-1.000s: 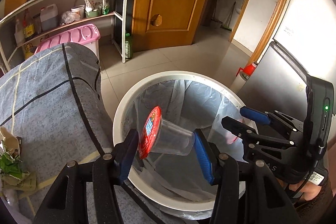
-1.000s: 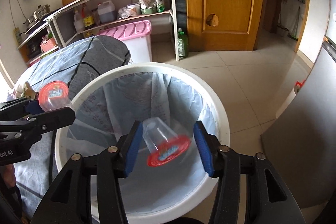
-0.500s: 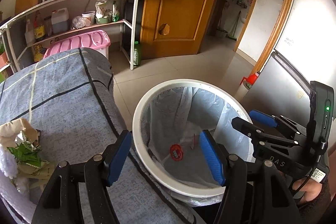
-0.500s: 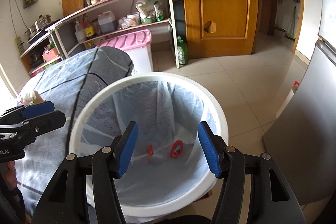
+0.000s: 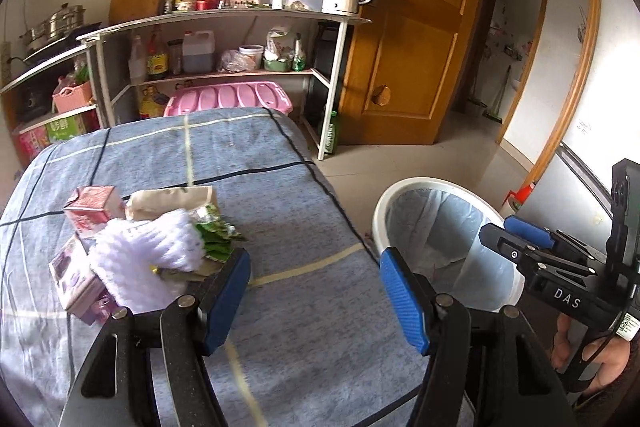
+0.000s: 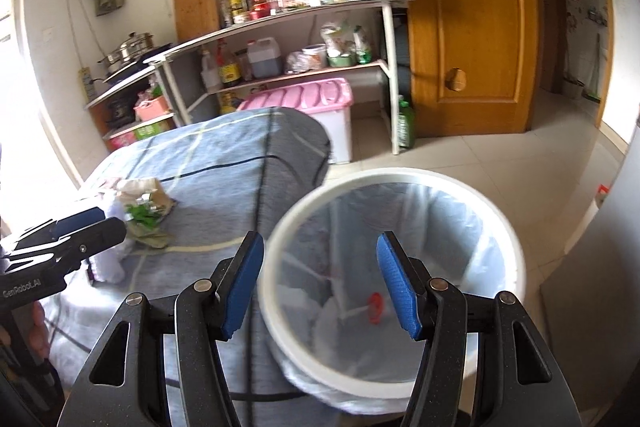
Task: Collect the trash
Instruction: 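Move both open grippers back over the trash pile on the table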
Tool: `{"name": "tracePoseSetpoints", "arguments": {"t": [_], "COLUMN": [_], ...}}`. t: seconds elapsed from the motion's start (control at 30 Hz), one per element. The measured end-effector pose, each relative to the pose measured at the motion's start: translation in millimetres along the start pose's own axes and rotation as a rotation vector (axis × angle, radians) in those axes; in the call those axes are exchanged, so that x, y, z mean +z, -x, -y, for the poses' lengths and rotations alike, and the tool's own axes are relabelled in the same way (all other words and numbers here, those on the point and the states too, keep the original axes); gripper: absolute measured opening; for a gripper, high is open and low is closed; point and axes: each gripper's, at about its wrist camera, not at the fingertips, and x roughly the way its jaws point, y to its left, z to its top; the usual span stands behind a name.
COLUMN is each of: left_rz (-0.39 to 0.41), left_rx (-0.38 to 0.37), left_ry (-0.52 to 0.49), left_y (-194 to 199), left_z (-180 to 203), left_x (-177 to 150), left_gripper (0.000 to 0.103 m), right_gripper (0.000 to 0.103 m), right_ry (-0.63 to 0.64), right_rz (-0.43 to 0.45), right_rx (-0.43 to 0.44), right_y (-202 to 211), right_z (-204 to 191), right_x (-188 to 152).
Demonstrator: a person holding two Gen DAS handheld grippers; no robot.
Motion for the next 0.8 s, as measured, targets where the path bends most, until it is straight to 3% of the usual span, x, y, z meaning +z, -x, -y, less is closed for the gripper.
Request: {"name": "tracePoseSetpoints", "arguments": {"t": [0.6, 0.8], "left_rz": [0.015, -0.014], "left_rx": [0.254, 0.247], "left_ry": [0.286, 0.312], "left_y": [56, 51], "left_z": [-169, -191], "left_x": [-53, -58], "left_gripper": [0.068, 0.071], "right_gripper": [0.06, 0.06], "right_ry": [0.237, 0.287], "right_rz": [-0.095, -0.134], "right_rx": [0.251, 0.309], "right_y": [-54, -73], "right_z": [-144, -180], "right_x": [-15, -20]}}
